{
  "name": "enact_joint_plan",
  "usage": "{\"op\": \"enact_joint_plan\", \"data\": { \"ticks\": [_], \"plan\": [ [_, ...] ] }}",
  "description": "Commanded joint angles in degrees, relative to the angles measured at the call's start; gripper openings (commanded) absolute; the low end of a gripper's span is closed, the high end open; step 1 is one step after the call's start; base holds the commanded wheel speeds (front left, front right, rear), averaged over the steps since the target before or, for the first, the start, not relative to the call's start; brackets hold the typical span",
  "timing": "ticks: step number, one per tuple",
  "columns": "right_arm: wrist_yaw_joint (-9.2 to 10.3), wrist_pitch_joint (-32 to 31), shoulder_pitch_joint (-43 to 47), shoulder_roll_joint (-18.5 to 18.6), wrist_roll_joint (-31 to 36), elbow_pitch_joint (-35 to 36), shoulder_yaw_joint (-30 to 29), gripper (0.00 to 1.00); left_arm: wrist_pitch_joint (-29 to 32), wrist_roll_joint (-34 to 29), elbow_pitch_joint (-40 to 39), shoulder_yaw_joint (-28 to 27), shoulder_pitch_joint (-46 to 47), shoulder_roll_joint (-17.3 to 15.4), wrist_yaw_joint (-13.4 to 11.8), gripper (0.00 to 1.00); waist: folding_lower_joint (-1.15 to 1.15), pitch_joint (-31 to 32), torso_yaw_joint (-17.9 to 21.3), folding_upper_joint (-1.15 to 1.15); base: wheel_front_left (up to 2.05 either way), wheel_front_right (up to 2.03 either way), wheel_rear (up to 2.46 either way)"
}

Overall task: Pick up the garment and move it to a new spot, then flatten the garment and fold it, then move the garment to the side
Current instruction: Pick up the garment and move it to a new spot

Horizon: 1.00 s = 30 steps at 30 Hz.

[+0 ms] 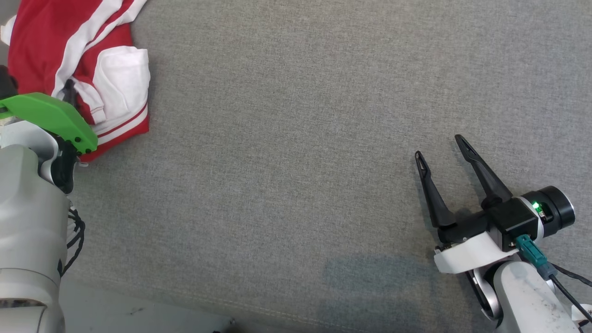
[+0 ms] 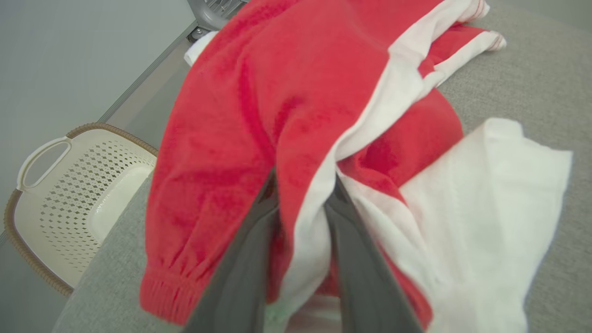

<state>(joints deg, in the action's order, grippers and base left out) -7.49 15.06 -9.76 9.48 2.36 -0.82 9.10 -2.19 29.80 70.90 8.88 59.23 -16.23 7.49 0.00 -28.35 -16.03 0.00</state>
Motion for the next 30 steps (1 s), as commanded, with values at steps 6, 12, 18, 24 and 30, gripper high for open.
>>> {"op": "enact_joint_plan", "data": {
  "ticks": [6, 12, 18, 24, 30],
  "plan": [
    [0.00, 0.2, -0.9, -0.2, 0.3, 0.0, -0.4, 1.00, -4.4, 1.2, 0.0, 1.0, -1.2, -0.8, 0.0, 0.00, 0.00, 0.3, 0.3, 0.00, 0.00, 0.00, 0.00],
    [0.00, 0.2, -1.0, -1.3, -0.4, -0.5, 0.1, 1.00, -11.9, 0.6, -2.1, 1.7, 0.0, -2.7, 0.0, 0.00, 0.00, 2.7, 0.7, 0.00, 0.00, 0.00, 0.00],
    [0.00, 0.2, -0.6, -2.9, -1.2, -1.1, 0.6, 1.00, -13.1, -0.9, -9.8, 0.7, 1.2, -5.4, -0.2, 0.00, 0.00, 6.2, 1.3, 0.00, 0.00, 0.00, 0.00],
    [0.00, 0.2, -0.2, -4.6, -2.2, -1.8, 1.0, 1.00, -13.0, -4.8, -17.9, -0.3, -0.7, -7.2, -0.9, 0.00, 0.00, 10.1, 3.6, 0.00, 0.00, 0.00, 0.00],
    [0.00, 0.2, 1.5, -6.0, -3.2, -2.3, 0.7, 1.00, -13.1, -7.4, -21.4, 0.5, 0.0, -7.8, -0.5, 0.00, 0.00, 13.4, 6.6, 0.00, 0.00, 0.00, 0.00]
  ]
}}
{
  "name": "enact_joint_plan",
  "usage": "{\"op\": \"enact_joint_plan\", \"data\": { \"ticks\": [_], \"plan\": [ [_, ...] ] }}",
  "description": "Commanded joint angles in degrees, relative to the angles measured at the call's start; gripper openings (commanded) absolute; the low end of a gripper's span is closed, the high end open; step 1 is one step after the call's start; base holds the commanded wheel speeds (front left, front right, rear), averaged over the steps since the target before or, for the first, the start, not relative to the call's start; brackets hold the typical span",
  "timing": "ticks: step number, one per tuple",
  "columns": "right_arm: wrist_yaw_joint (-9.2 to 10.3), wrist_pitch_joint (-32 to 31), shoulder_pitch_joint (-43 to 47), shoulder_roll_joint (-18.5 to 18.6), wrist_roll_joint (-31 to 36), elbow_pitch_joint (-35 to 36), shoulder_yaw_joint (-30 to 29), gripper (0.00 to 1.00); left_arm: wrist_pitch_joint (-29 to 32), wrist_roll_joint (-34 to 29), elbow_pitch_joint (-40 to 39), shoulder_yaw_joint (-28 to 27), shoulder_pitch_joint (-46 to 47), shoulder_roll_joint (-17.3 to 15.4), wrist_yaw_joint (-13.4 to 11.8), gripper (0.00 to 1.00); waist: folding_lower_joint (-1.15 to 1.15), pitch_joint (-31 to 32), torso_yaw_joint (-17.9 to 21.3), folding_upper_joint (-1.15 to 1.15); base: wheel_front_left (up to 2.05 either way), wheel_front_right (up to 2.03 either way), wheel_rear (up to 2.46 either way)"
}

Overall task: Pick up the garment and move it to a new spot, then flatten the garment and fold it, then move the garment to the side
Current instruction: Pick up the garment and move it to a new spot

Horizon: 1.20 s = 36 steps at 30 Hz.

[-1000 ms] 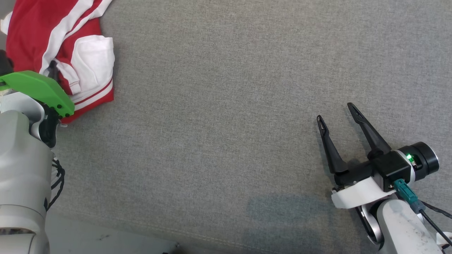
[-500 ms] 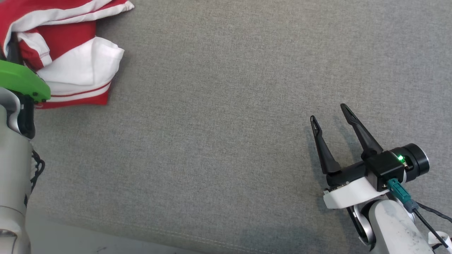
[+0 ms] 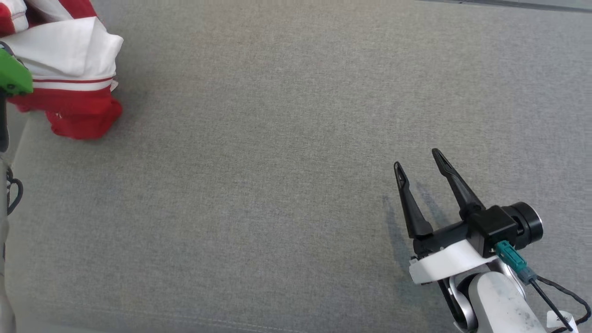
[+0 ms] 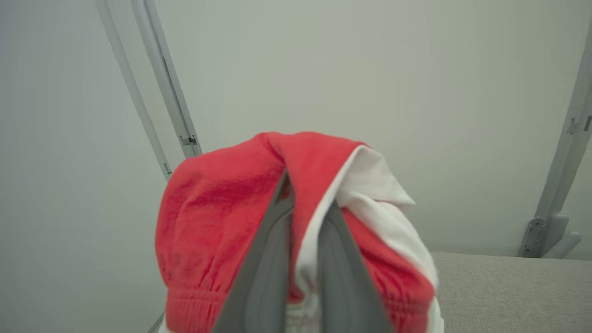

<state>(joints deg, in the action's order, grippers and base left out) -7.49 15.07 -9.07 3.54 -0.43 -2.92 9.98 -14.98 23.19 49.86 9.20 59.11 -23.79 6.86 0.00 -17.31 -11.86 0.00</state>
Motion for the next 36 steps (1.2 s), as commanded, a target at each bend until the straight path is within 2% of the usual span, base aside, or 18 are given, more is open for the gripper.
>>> {"op": "enact_joint_plan", "data": {
  "ticks": [1, 8, 13, 25, 30, 36],
  "plan": [
    [0.00, 0.2, 1.0, -0.2, -0.6, -0.2, -0.1, 1.00, -0.3, -0.9, -0.9, 0.5, 0.4, -0.3, 0.2, 0.00, 0.00, 2.9, 3.0, 0.00, 0.00, 0.00, 0.00],
    [0.00, 0.2, 2.1, -0.6, -2.3, -0.5, -0.1, 1.00, -0.3, -2.1, -4.1, 3.4, 2.5, 0.0, 0.5, 0.00, 0.00, 5.7, 6.9, 0.00, 0.00, 0.00, 0.00],
    [0.00, 0.2, 3.2, -0.6, -5.3, 0.0, 0.0, 1.00, 1.2, -1.0, -8.9, 7.1, 4.5, 1.4, 0.6, 0.00, 0.00, 8.2, 11.8, 0.00, 0.00, 0.00, 0.00],
    [0.00, 0.2, 3.7, -0.6, -8.1, 0.5, -0.6, 1.00, 5.7, 3.1, -18.6, 13.9, 5.7, 6.5, 0.7, 0.00, 0.00, 9.3, 22.3, 0.00, 0.00, 0.00, 0.00],
    [0.00, 0.2, 3.7, -0.6, -9.1, 0.7, -0.2, 1.00, 7.3, 3.8, -18.8, 15.8, 5.3, 9.6, 0.4, 0.00, 0.00, 8.8, 26.1, 0.00, 0.00, 0.00, 0.00],
    [0.00, 0.2, 3.4, -0.6, -10.1, 0.9, 0.3, 1.00, 7.3, 4.6, -14.1, 18.1, -0.2, 12.9, -0.2, 0.00, 0.00, 7.3, 29.3, 0.00, 0.00, 0.00, 0.00]
  ]
}}
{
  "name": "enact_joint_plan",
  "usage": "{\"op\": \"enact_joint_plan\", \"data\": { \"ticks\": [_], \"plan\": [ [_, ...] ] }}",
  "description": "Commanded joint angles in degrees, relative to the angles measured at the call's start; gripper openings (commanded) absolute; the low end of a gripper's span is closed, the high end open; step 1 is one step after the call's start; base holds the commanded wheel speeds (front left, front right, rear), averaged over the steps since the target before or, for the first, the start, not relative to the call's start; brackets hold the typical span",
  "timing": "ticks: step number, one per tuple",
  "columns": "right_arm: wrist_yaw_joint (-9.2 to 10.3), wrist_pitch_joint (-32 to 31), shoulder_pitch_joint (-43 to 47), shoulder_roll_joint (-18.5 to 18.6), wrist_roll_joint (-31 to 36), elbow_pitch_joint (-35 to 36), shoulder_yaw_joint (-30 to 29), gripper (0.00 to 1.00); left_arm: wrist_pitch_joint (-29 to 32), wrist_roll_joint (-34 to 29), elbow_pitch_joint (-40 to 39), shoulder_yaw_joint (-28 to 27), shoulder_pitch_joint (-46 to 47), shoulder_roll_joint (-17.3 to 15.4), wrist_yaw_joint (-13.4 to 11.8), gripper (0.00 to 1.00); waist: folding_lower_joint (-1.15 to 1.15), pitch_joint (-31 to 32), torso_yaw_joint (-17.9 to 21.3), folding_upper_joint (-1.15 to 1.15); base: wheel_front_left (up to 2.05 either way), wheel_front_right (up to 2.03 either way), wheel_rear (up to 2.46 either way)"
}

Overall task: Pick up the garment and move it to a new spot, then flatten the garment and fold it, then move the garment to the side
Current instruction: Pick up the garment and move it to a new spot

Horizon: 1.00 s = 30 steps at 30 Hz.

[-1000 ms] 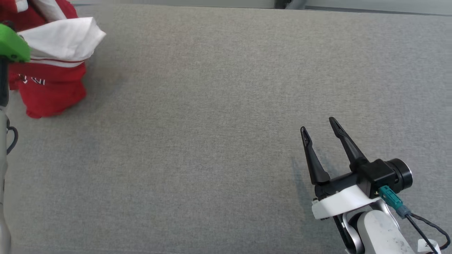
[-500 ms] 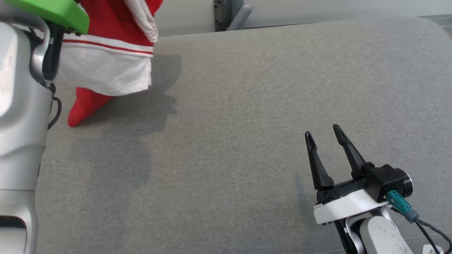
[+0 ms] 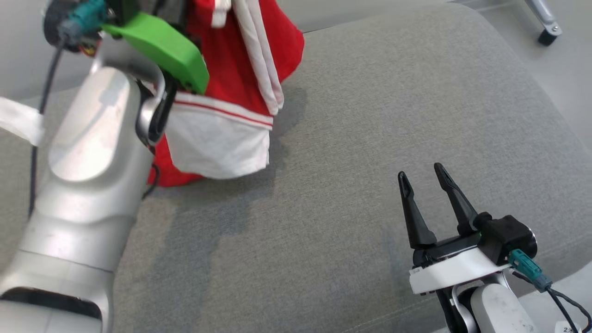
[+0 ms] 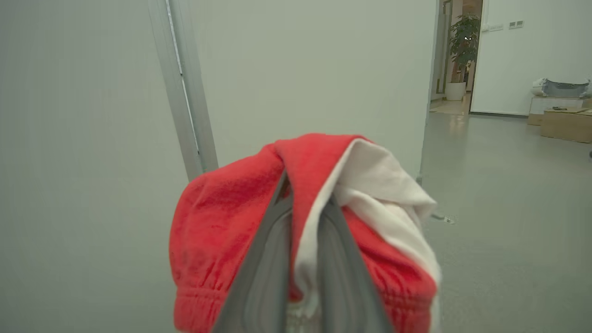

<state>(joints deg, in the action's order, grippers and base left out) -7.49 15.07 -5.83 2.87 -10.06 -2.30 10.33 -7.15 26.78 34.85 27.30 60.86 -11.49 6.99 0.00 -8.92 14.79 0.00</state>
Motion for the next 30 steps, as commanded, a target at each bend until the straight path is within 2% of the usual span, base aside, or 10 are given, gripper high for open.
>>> {"op": "enact_joint_plan", "data": {
  "ticks": [1, 8, 9, 10, 11, 18, 25, 30],
  "plan": [
    [0.00, 0.2, 0.1, 0.0, -0.6, 0.4, -0.2, 1.00, -0.8, 0.9, 2.0, 0.4, -3.1, 1.1, -0.4, 0.00, 0.00, -1.5, 2.9, 0.00, 0.00, 0.00, 0.00],
    [0.00, 0.2, -0.8, 0.0, 0.1, 0.3, 0.2, 1.00, -4.6, 1.8, 12.1, 2.3, -10.2, 4.9, -0.6, 0.00, 0.00, -3.9, 3.8, 0.00, 0.00, 0.00, 0.00],
    [0.00, 0.2, -0.9, 0.0, 0.1, 0.3, 0.1, 1.00, -5.3, 2.4, 13.3, 2.2, -10.8, 5.6, -0.6, 0.27, 0.00, -4.0, 3.7, 0.00, 0.00, 0.00, 0.00],
    [0.00, 0.2, -1.0, 0.0, 0.3, 0.2, 0.0, 1.00, -5.9, 2.5, 14.2, 2.2, -11.2, 6.2, -0.7, 0.82, 0.00, -4.0, 3.6, 0.00, 0.00, 0.00, 0.00],
    [0.00, 0.2, -1.0, 0.0, 0.4, 0.2, -0.1, 1.00, -6.6, 2.7, 14.8, 2.2, -11.5, 6.7, -0.8, 1.00, 0.00, -4.0, 3.4, 0.00, 0.00, 0.00, 0.00],
    [0.00, 0.2, 0.7, 0.0, 1.7, -0.4, -0.6, 1.00, -8.1, 3.3, 15.1, 1.7, -14.5, 7.8, -1.1, 1.00, 0.00, -1.2, 1.0, 0.00, 0.00, 0.00, 0.00],
    [0.00, 0.2, 3.2, 0.1, 2.6, -0.5, -1.4, 1.00, -8.0, -1.1, 2.3, -3.7, -26.0, 7.3, -3.8, 1.00, 0.00, 2.9, -4.2, 0.00, 0.00, 0.00, 0.00],
    [0.00, 0.2, 5.2, 0.1, 3.5, -0.8, -1.9, 1.00, -8.0, -4.5, -7.9, -9.1, -37.7, 7.4, -4.2, 1.00, 0.00, 6.0, -8.4, 0.00, 0.00, 0.00, 0.00]
  ]
}}
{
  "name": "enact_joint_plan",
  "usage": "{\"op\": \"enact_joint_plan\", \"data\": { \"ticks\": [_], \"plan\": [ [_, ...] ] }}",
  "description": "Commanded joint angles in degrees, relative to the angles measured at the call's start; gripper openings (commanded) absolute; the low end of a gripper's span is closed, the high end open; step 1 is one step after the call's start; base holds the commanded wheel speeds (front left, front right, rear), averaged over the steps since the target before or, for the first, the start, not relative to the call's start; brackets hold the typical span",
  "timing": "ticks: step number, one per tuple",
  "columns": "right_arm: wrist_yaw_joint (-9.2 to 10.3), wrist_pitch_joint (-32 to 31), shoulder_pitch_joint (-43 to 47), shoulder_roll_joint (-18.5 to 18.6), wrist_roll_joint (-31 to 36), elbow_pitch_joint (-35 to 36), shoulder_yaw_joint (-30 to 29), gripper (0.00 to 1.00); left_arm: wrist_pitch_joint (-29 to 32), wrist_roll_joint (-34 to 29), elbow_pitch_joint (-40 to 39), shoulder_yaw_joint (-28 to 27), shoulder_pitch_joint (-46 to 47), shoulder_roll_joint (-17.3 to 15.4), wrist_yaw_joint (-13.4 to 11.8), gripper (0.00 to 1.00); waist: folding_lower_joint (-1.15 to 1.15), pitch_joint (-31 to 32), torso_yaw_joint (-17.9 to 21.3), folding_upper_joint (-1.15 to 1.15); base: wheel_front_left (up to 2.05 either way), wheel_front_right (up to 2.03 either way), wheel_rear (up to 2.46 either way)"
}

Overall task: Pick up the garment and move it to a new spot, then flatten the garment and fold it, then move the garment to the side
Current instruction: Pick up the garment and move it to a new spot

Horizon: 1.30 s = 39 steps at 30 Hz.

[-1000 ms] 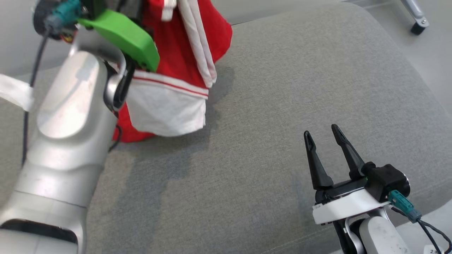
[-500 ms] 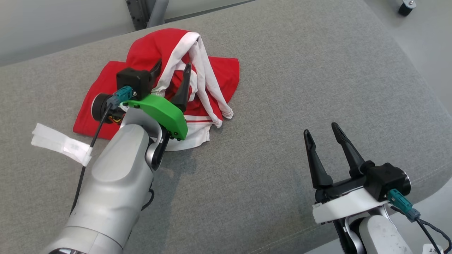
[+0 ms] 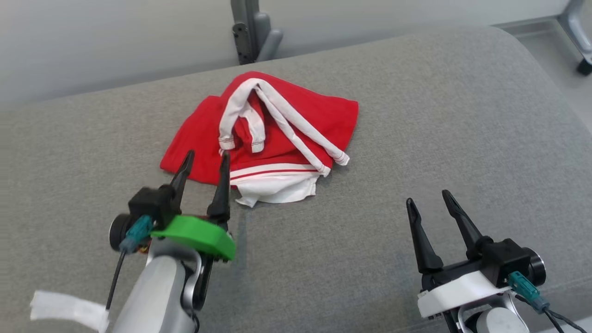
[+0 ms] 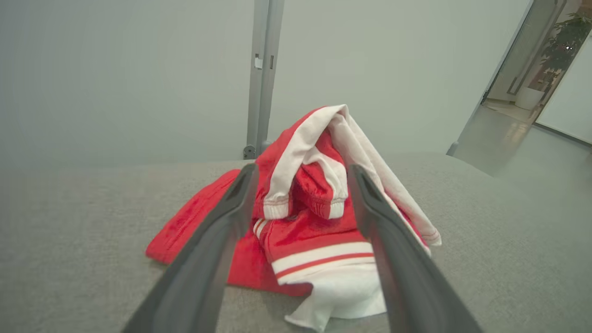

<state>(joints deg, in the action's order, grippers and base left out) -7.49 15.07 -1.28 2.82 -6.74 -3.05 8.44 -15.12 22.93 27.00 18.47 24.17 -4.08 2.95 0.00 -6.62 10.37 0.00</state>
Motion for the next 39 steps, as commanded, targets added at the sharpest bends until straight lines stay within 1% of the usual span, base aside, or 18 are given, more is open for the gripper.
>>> {"op": "enact_joint_plan", "data": {
  "ticks": [1, 3, 8, 11, 14, 17, 22, 27, 39],
  "plan": [
    [0.00, 0.2, 0.9, 0.1, 0.3, 0.0, -0.2, 1.00, 0.0, -1.0, -1.9, -1.5, -3.2, 0.0, -0.3, 1.00, 0.00, 4.2, -4.6, 0.00, 0.00, 0.00, 0.00],
    [0.00, 0.2, 1.1, 0.1, 0.4, 0.1, -0.5, 1.00, 0.0, -2.1, -5.0, -4.2, -7.6, 0.2, -0.2, 1.00, 0.00, 4.7, -5.8, 0.00, 0.00, 0.00, 0.00],
    [0.00, 0.2, 2.0, 0.1, 0.5, 0.5, -1.5, 1.00, 0.0, -5.6, -10.5, -8.6, -16.4, 0.7, 0.8, 1.00, 0.00, 5.7, -8.2, 0.00, 0.00, 0.00, 0.00],
    [0.00, 0.2, 2.6, 0.1, 0.6, 0.8, -2.2, 1.00, 0.0, -8.7, -13.0, -10.0, -20.1, 0.9, 1.1, 1.00, 0.00, 5.9, -9.5, 0.00, 0.00, 0.00, 0.00],
    [0.00, 0.2, 3.5, 0.1, 0.7, 0.8, -2.5, 1.00, 0.0, -10.3, -14.8, -11.6, -23.0, 1.0, 1.3, 1.00, 0.00, 6.0, -10.6, 0.00, 0.00, 0.00, 0.00],
    [0.00, 0.2, 4.0, 0.1, 0.9, 0.8, -2.6, 1.00, 0.0, -10.1, -16.1, -12.7, -25.5, 1.1, 1.6, 1.00, 0.00, 6.3, -11.2, 0.00, 0.00, 0.00, 0.00],
    [0.00, 0.2, 5.0, 0.1, 1.2, 1.2, -3.1, 1.00, 0.0, -9.1, -17.5, -12.6, -28.0, 1.2, 0.9, 1.00, 0.00, 6.6, -11.9, 0.00, 0.00, 0.00, 0.00],
    [0.00, 0.2, 5.4, 0.1, 1.5, 0.7, -2.8, 1.00, 0.0, -8.0, -18.4, -12.3, -29.2, 1.2, -0.5, 1.00, 0.00, 7.2, -12.0, 0.00, 0.00, 0.00, 0.00],
    [0.00, 0.2, 5.7, 0.1, 1.2, 0.7, -2.4, 1.00, 0.0, -7.7, -18.9, -11.6, -29.2, 1.2, -1.5, 1.00, 0.00, 7.8, -12.0, 0.00, 0.00, 0.00, 0.00]
  ]
}}
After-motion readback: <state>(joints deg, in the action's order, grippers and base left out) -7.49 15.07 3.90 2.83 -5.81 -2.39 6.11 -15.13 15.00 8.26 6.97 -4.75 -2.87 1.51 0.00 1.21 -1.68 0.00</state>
